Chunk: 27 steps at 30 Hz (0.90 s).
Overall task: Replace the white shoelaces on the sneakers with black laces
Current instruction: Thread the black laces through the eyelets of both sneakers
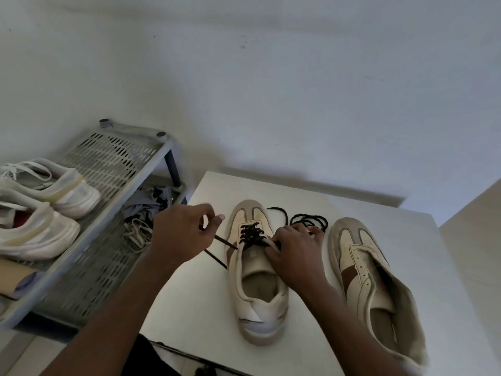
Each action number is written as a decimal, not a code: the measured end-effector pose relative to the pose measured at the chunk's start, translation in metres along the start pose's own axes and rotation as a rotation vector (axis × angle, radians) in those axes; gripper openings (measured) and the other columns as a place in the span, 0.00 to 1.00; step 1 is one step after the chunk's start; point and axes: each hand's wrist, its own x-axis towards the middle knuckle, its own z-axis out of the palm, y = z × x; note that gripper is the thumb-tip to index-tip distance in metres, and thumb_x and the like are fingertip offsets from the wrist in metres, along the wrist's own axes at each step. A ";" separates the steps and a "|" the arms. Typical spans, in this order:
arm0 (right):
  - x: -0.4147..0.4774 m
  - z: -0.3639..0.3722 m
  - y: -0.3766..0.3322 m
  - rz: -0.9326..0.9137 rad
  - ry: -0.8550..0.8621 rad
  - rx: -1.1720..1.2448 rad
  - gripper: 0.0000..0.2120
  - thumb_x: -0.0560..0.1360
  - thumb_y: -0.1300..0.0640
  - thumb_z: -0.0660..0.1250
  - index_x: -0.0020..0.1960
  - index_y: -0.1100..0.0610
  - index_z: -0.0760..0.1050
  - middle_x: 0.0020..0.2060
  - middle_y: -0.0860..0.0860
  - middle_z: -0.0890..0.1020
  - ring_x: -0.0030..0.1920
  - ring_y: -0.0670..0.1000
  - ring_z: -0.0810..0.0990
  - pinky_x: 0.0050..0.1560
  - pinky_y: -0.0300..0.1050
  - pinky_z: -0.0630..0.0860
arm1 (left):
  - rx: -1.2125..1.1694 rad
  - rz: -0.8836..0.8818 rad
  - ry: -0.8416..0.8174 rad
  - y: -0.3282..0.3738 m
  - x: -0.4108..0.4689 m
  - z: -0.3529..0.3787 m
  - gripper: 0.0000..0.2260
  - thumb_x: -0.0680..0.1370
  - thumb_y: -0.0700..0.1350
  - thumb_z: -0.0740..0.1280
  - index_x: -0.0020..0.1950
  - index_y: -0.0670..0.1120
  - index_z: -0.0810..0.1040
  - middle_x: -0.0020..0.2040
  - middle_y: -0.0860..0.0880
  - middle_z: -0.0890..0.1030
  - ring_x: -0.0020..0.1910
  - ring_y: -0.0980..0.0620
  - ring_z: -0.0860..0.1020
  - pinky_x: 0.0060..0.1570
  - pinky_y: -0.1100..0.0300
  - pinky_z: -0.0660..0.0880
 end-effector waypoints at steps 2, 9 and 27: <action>-0.001 -0.006 0.007 0.042 -0.017 -0.006 0.11 0.74 0.45 0.63 0.45 0.50 0.79 0.44 0.45 0.81 0.53 0.49 0.76 0.63 0.51 0.54 | 0.084 -0.043 -0.101 0.001 -0.002 0.003 0.23 0.74 0.63 0.61 0.25 0.50 0.71 0.19 0.55 0.68 0.20 0.59 0.66 0.26 0.71 0.58; -0.011 -0.007 0.024 0.130 -0.074 0.029 0.10 0.78 0.44 0.59 0.49 0.50 0.73 0.40 0.44 0.76 0.41 0.47 0.78 0.64 0.48 0.63 | -0.719 -0.463 -0.511 -0.011 0.009 -0.013 0.25 0.68 0.64 0.72 0.25 0.47 0.66 0.22 0.53 0.63 0.23 0.57 0.61 0.30 0.62 0.63; -0.010 -0.006 0.027 0.327 0.020 0.435 0.05 0.74 0.53 0.68 0.41 0.51 0.73 0.34 0.45 0.76 0.36 0.46 0.74 0.32 0.39 0.64 | 0.263 -0.427 0.414 -0.039 0.007 -0.016 0.21 0.79 0.51 0.61 0.32 0.39 0.77 0.28 0.40 0.76 0.27 0.41 0.73 0.32 0.56 0.62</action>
